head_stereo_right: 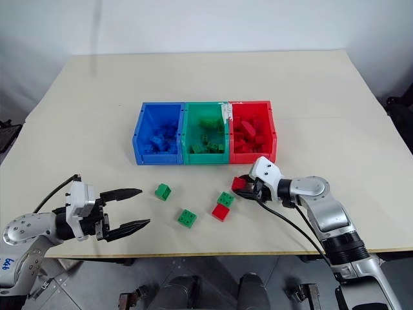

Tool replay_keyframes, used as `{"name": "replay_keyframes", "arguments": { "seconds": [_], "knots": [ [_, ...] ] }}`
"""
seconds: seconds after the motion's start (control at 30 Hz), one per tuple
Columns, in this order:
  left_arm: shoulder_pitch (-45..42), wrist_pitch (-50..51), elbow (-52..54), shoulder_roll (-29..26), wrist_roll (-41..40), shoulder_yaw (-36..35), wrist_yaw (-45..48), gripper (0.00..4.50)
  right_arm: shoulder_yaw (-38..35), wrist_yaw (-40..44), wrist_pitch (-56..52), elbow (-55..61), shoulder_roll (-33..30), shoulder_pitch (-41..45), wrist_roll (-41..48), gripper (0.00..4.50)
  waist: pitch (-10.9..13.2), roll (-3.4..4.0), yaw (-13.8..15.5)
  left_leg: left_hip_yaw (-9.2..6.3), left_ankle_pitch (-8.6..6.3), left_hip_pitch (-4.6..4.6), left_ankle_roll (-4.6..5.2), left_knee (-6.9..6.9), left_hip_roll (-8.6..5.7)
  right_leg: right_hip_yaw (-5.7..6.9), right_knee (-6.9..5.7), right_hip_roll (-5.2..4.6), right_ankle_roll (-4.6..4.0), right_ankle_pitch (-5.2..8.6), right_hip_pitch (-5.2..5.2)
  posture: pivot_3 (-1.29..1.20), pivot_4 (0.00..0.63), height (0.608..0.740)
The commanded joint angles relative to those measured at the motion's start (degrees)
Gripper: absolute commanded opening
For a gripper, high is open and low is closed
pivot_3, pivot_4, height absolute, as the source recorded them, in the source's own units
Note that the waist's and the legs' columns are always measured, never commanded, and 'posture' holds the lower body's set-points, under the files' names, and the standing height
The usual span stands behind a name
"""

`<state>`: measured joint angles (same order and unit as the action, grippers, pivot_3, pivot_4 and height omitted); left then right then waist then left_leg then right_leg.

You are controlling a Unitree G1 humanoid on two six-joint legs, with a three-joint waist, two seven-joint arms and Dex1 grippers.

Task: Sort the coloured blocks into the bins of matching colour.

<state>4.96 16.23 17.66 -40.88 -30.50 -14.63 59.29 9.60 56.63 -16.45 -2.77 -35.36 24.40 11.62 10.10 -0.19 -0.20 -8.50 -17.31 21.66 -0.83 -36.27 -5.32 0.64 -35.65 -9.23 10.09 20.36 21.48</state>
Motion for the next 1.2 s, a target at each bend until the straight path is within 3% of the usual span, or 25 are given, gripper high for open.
{"name": "replay_keyframes", "arguments": {
  "seconds": [0.03,0.23,0.4,0.67,0.7,0.77,0.93,1.1,1.2],
  "knots": [
    [-0.8,-0.2,2.6,0.8,-1.3,-0.3,-1.5,4.5,-7.3,-4.2,-4.0,4.1,1.6,1.0,5.5,1.46,0.0,0.0,0.0,0.0,0.0,0.0,0.0,0.0,0.0,0.0,0.0,0.0,0.0,0.0,0.0,0.0,0.15,0.74],
    [-0.6,-0.5,2.7,3.3,-0.9,-1.8,-6.0,4.5,-14.9,-11.7,-12.8,6.9,3.6,8.2,11.2,1.46,0.0,0.01,-0.1,0.04,0.0,0.0,0.0,0.0,0.02,-0.04,-0.02,0.02,-0.01,0.0,0.03,0.0,0.15,0.74],
    [-1.0,-0.9,1.8,4.1,-0.5,-2.1,-7.9,4.5,-13.4,-19.9,-10.2,-4.6,6.3,17.5,4.4,1.46,0.0,0.01,-0.2,0.07,0.0,-0.01,-0.02,0.0,0.03,-0.06,-0.08,0.03,-0.02,-0.01,0.07,0.0,0.15,0.74],
    [-0.8,-1.3,1.0,3.1,-0.5,-2.6,-7.1,4.5,-13.1,-17.6,-3.1,-10.3,6.9,19.7,2.9,4.17,0.0,0.01,-0.3,0.07,0.0,0.0,-0.01,0.08,0.0,-0.07,-0.26,0.01,-0.02,-0.01,0.1,0.0,0.15,0.74],
    [-0.9,-1.5,0.6,2.5,-0.4,-2.6,-6.3,4.5,-13.9,-16.1,-2.8,-8.2,5.8,18.1,3.9,4.48,0.0,0.01,-0.5,0.07,0.0,0.0,-0.01,0.08,0.01,-0.07,-0.26,0.02,-0.03,-0.01,0.1,0.0,0.15,0.74],
    [-1.8,-2.0,-0.6,1.2,0.1,-1.8,-4.3,4.5,-16.6,-12.2,-2.6,-2.2,3.1,13.0,7.1,4.48,0.0,0.01,-0.4,0.07,0.0,0.0,-0.01,0.1,0.02,-0.05,-0.26,0.02,-0.02,-0.01,0.1,0.0,0.15,0.74],
    [-7.6,-4.8,-5.6,-0.3,2.2,3.9,1.7,4.5,-25.6,-0.4,-0.7,14.9,-5.7,-9.5,14.9,4.48,0.0,0.01,1.5,-0.1,-0.1,0.12,0.13,0.05,-0.08,0.09,-0.17,-0.02,-0.04,-0.02,0.04,0.0,0.15,0.74],
    [-14.3,-7.0,-10.5,0.8,4.9,9.6,4.7,4.5,-34.0,6.8,7.5,17.9,-10.6,-30.5,12.6,4.48,0.0,0.0,1.3,0.49,-0.16,0.17,0.22,-0.26,-0.08,0.07,-0.13,-0.05,0.08,-0.08,0.02,0.0,0.15,0.74],
    [-16.8,-7.7,-12.4,1.4,5.0,11.0,5.9,4.5,-36.8,6.6,9.6,17.4,-10.3,-36.1,12.4,4.48,0.0,-0.01,0.8,0.88,-0.17,0.13,0.22,-0.42,-0.09,0.05,-0.08,0.01,0.09,-0.09,0.02,0.0,0.15,0.74]
  ]
}}
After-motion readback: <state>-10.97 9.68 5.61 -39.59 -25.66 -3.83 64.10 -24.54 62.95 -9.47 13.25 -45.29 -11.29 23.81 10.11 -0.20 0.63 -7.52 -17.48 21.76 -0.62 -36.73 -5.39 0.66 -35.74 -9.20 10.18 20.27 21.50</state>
